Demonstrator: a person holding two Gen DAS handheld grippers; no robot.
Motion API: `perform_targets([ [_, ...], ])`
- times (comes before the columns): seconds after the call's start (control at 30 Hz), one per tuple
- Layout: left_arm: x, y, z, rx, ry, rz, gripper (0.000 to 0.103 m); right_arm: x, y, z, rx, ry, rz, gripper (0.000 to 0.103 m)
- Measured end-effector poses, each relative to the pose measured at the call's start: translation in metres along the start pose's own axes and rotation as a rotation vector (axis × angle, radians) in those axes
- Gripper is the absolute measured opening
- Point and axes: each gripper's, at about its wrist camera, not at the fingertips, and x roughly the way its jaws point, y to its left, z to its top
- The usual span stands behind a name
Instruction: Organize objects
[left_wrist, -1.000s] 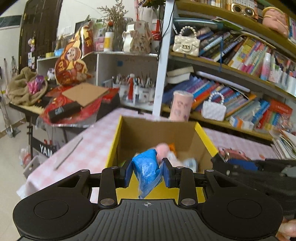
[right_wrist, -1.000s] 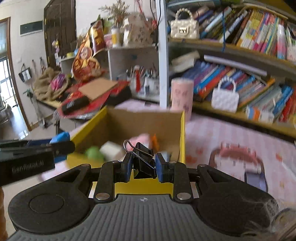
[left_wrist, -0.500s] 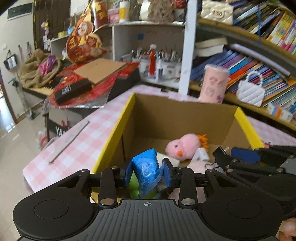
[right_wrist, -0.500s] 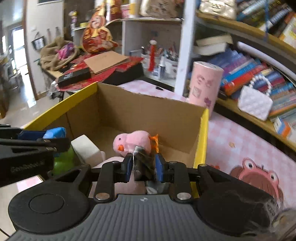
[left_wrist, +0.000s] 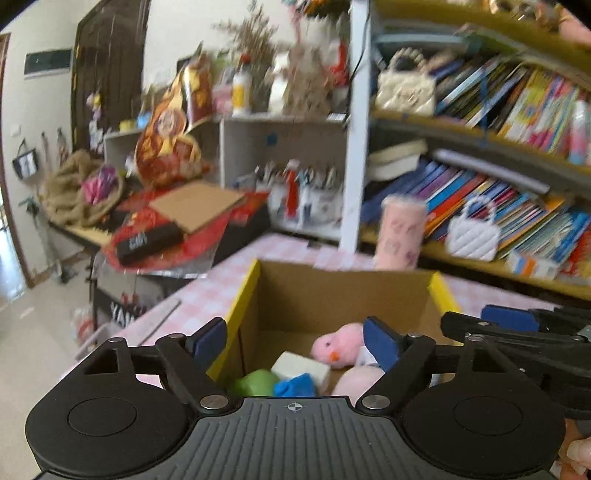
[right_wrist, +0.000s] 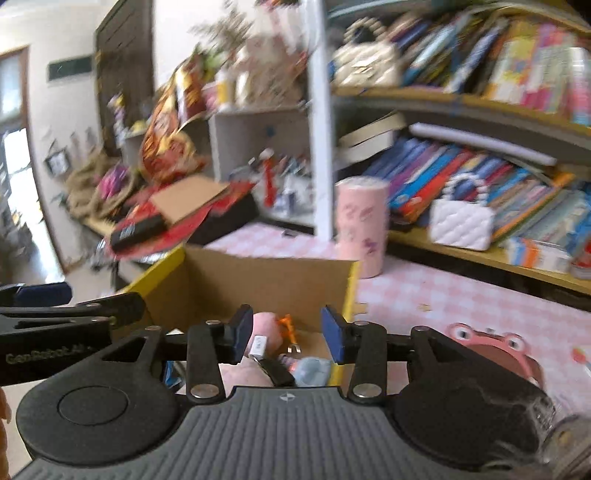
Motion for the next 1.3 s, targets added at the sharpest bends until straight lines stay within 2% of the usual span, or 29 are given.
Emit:
perform_targets([
  [0.17,-0.047,0.003,-0.017,0.006,-0.042,-0.019,0.097,-0.059,0.005,-0.019,0.045,-0.034,-0.15,0.049],
  [0.4,-0.084,0.008,-0.065,0.017,0.042,-0.062,0.098,-0.131,0.019,-0.088,0.118,0.022,-0.378,0.049],
  [0.5,-0.101,0.006,-0.083,0.043,0.066,-0.093,0.098,-0.155,0.025,-0.113,0.138,0.051,-0.435,0.05],
  [0.63,-0.119,0.001,-0.098,0.087,0.077,-0.131,0.099,-0.182,0.036,-0.138,0.137,0.069,-0.472,0.055],
  [0.77,-0.128,-0.008,-0.102,0.131,0.084,-0.163,0.1,-0.2,0.035,-0.143,0.172,0.07,-0.516,0.064],
  [0.87,-0.132,-0.016,-0.104,0.157,0.084,-0.178,0.1,-0.205,0.034,-0.144,0.187,0.074,-0.557,0.066],
  [1.13,-0.135,-0.032,-0.115,0.198,0.114,-0.193,0.101,-0.22,0.028,-0.149,0.214,0.078,-0.608,0.069],
  [1.3,-0.143,-0.04,-0.115,0.215,0.091,-0.18,0.103,-0.226,0.028,-0.15,0.201,0.073,-0.614,0.079],
])
